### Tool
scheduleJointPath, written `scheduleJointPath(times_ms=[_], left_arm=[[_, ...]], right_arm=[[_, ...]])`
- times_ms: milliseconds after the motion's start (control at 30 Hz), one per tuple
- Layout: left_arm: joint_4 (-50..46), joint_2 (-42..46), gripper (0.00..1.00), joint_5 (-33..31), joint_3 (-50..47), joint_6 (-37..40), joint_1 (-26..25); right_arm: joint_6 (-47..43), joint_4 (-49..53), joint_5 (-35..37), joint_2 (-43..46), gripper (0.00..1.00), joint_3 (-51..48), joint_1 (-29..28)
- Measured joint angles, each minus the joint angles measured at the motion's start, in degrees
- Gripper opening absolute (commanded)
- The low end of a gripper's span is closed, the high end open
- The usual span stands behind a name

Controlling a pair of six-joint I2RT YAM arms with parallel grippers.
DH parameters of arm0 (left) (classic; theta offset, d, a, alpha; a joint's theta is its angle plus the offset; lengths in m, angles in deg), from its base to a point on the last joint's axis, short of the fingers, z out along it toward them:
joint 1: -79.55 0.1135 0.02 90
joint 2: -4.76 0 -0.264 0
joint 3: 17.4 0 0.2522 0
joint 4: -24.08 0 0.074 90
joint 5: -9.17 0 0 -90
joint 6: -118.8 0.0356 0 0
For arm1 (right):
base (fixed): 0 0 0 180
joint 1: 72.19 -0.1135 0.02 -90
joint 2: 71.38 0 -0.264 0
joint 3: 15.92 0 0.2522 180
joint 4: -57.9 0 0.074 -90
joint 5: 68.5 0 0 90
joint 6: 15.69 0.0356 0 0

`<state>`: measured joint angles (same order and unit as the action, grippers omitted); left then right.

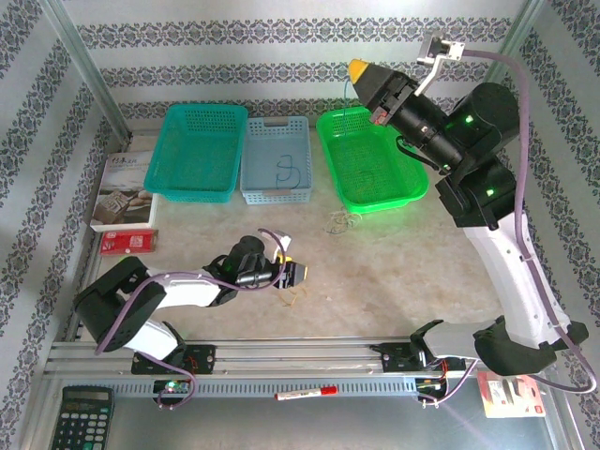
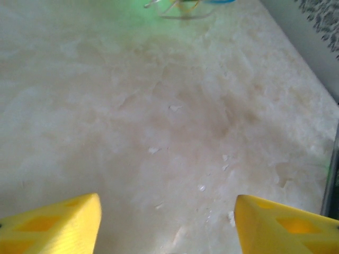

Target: Untangle the cables

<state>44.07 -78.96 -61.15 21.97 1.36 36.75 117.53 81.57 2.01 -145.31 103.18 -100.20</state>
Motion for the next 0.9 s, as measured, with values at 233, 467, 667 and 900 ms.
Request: scheduleJointPath(times_ms=[233, 467, 667, 900], left_arm=[[-4.5, 10.6, 0.84, -2.4, 0.8, 1.3, 0.0], [-9.3, 15.5, 0.88, -3.9, 5.0, 3.7, 0.0], [-10.3, 14.4, 0.81, -5.1, 7.1, 5.5, 0.0], [-8.8, 9.1, 0.43, -5.3, 3.9, 5.9, 0.0]], right_arm=[[0.4, 0.0, -0.4, 0.3, 0.0, -2.0, -2.1], [0.3, -0.3, -0.8, 0.2, 0.0, -2.0, -7.9], [0.1, -0.3, -1.0, -0.8, 0.0, -2.0, -12.5], [-1.0, 0.2, -0.7, -1.2, 0.0, -1.9, -13.3]])
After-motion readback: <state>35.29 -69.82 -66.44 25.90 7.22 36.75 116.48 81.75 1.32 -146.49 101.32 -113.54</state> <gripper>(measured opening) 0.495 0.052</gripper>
